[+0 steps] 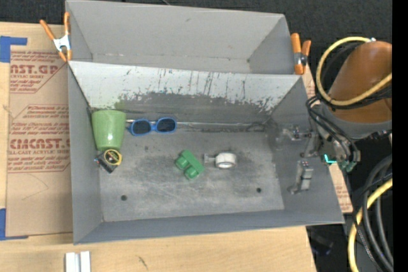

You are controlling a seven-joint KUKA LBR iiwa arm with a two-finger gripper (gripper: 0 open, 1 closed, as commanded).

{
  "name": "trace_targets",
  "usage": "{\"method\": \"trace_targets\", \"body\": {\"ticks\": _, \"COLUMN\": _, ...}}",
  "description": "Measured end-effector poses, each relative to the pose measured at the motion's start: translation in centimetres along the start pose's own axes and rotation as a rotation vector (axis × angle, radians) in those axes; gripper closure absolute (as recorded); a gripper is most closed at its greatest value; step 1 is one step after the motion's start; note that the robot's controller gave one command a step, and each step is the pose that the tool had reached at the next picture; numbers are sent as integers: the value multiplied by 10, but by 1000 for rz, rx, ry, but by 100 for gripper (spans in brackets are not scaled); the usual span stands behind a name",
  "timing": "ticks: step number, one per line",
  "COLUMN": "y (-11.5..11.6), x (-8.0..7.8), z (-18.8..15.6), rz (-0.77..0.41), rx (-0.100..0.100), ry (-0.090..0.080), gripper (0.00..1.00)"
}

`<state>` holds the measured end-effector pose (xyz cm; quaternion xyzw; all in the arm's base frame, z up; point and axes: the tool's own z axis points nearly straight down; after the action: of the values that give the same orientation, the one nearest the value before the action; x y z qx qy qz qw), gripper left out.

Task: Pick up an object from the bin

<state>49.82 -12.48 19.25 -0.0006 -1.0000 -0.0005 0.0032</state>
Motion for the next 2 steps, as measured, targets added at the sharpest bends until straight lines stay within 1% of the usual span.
{"method": "trace_targets", "body": {"ticks": 1, "y": 68, "x": -3, "z": 127, "rz": 15, "rx": -2, "ry": 0, "gripper": 0}}
{"method": "trace_targets", "body": {"ticks": 2, "y": 164, "x": -70, "z": 122, "rz": 249, "rx": -4, "ry": -11, "gripper": 0}}
